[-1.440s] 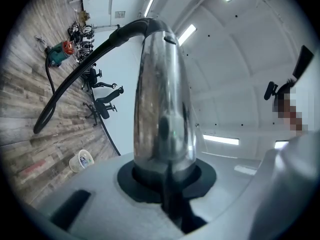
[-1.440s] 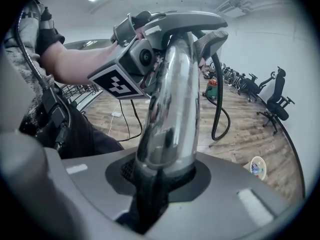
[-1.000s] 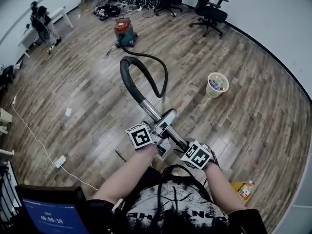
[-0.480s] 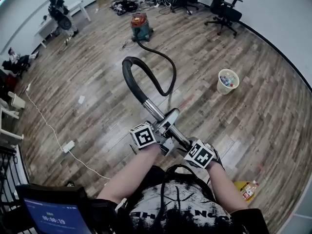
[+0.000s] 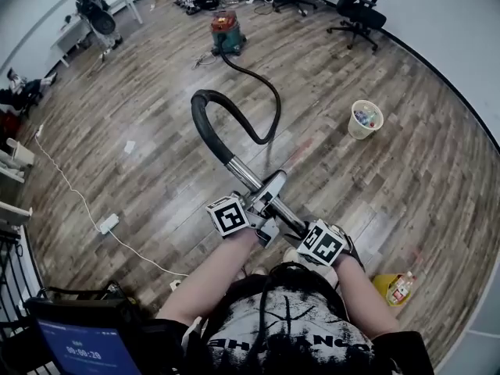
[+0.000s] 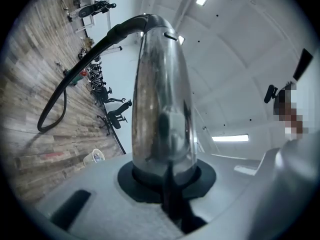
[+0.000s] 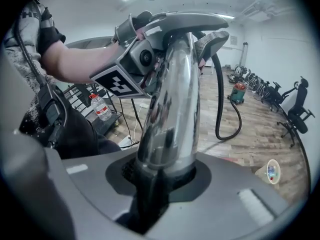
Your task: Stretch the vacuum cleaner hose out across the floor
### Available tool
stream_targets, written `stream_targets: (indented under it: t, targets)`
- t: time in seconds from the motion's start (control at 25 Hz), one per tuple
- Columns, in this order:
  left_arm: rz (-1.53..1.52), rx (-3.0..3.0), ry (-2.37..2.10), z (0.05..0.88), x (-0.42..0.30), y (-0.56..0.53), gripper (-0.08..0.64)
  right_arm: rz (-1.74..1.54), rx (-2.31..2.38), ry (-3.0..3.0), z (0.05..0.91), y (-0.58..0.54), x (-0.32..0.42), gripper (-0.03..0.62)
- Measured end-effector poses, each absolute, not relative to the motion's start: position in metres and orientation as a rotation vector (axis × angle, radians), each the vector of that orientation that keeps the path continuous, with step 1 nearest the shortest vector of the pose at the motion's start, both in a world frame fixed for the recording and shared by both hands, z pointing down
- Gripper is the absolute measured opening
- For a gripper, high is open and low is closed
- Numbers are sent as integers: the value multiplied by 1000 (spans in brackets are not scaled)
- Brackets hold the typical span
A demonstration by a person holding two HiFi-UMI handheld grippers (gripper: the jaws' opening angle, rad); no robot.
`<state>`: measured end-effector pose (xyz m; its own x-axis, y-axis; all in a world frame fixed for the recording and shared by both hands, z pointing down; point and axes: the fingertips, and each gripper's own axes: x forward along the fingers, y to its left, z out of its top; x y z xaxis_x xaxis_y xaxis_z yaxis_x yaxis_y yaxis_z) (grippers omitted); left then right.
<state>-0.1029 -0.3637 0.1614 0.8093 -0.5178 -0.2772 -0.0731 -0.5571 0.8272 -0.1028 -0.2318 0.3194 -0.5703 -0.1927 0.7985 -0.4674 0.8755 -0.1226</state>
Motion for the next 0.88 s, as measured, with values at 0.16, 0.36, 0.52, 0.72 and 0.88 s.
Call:
stream_targets:
  t: [0.16, 0.36, 0.52, 0.72, 0.88]
  targets:
    - [-642, 2064, -424, 171, -127, -344, 49, 440, 472, -2145, 324, -206, -124, 98]
    - [-618, 2038, -367, 189, -130, -312, 50, 473, 514, -2109, 338, -172, -131, 98]
    - [-588, 2024, -323, 195, -120, -290, 49, 498, 540, -2089, 341, -149, -127, 98]
    - [-579, 2051, -297, 184, -101, -275, 49, 514, 577, -2084, 335, -134, -109, 98]
    - [-581, 2058, -334, 180, -86, -255, 49, 493, 560, -2110, 329, -115, -93, 98]
